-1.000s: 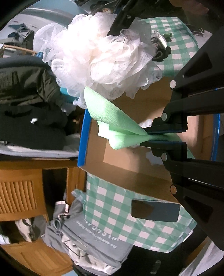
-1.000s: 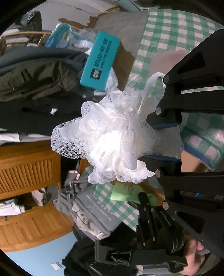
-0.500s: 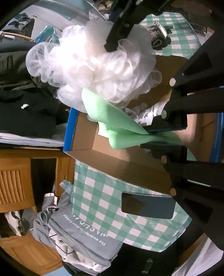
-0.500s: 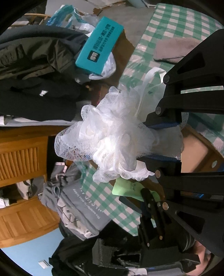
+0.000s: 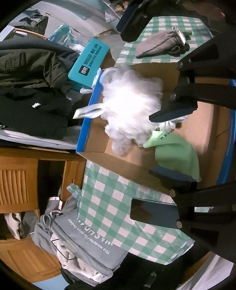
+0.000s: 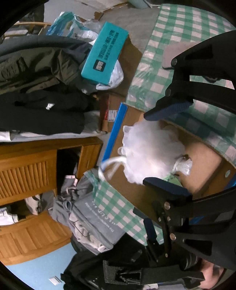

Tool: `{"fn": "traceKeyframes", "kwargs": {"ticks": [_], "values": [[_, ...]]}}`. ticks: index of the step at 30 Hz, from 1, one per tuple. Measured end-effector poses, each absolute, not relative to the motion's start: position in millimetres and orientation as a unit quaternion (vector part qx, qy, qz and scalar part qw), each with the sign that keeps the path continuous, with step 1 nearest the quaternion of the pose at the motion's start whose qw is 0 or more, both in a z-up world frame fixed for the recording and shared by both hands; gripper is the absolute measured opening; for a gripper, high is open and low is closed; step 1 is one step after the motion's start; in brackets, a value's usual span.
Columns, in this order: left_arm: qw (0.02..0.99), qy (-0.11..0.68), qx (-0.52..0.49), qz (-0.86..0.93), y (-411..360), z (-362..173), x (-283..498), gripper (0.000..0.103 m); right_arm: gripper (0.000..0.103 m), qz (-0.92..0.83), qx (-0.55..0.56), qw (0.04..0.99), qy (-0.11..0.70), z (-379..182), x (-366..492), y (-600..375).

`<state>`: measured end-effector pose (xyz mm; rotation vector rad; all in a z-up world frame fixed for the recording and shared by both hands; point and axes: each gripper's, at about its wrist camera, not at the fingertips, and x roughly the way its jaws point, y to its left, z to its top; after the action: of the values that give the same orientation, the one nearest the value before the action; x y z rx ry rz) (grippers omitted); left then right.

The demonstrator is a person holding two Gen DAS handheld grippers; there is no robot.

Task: Organize soft objects
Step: 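Carry the foam triangle and bath puff over the box and open both tools, then move both tools back over the table toward the grey mitt and green scrubber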

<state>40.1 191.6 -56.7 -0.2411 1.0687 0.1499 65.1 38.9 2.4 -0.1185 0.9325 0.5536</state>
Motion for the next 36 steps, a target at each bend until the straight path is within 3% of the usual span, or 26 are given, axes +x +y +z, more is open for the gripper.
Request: {"fn": "traceKeyframes", "kwargs": {"ticks": [36], "values": [[0.864, 0.502, -0.03, -0.028, 73, -32, 50, 0.069, 0.075, 0.153, -0.004, 0.873, 0.463, 4, 50, -117]]}}
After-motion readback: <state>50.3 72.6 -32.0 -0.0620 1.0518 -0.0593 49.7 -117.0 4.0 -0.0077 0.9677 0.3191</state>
